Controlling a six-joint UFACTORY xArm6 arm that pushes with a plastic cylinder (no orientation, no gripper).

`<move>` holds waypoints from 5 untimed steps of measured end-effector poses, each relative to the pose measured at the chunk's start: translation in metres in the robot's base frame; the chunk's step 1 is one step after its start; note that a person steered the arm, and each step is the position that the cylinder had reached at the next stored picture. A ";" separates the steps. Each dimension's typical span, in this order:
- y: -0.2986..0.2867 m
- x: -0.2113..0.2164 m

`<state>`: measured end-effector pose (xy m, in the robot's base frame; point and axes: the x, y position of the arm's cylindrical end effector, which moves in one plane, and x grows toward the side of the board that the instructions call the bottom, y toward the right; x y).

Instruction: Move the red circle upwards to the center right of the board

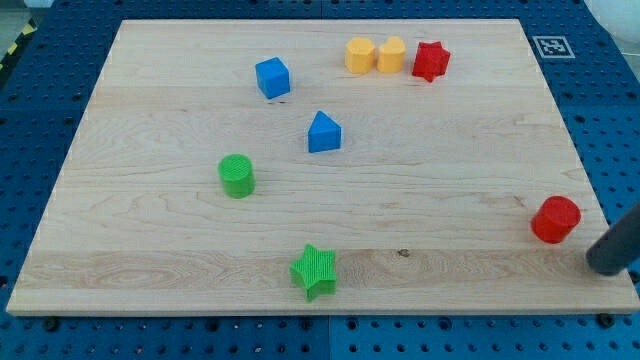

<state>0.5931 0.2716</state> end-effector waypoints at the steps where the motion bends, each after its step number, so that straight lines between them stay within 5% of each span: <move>1: 0.000 0.019; 5: -0.031 -0.033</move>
<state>0.5602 0.2404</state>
